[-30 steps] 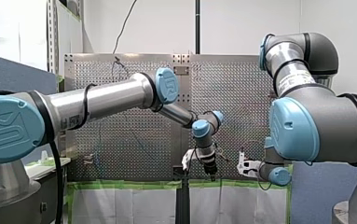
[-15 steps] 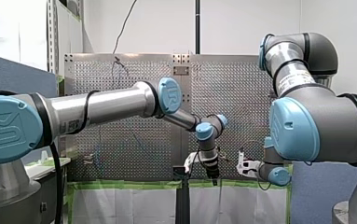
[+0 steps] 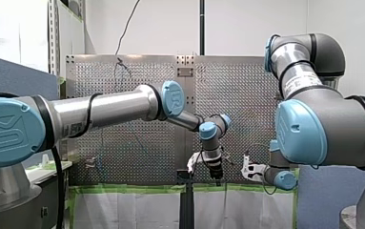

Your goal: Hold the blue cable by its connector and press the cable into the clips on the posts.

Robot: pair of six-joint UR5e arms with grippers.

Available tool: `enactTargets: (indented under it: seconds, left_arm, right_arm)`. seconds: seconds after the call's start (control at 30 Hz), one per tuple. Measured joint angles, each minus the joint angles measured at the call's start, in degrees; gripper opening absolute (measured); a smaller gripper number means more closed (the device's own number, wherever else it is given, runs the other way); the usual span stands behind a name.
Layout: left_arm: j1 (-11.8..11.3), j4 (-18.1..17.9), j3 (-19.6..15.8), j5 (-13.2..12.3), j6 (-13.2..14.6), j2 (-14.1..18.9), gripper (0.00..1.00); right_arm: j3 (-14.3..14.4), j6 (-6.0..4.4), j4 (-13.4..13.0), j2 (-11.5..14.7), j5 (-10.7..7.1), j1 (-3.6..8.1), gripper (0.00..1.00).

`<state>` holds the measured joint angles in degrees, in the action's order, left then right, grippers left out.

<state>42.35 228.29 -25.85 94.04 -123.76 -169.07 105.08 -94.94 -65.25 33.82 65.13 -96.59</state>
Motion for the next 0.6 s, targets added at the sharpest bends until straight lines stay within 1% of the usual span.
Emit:
enactTargets:
  seconds: [0.27, 0.6]
  left_arm:
    - [-0.7, -1.7, 0.4, -0.5, -0.6, -0.1, 1.0]
    - [-1.0, -2.3, 0.5, -1.0, -1.1, -0.5, 1.0]
  right_arm:
    - [0.0, 0.01, 0.0, 0.0, 0.0, -0.23, 0.0]
    - [0.0, 0.02, 0.1, 0.0, -0.01, -0.31, 0.0]
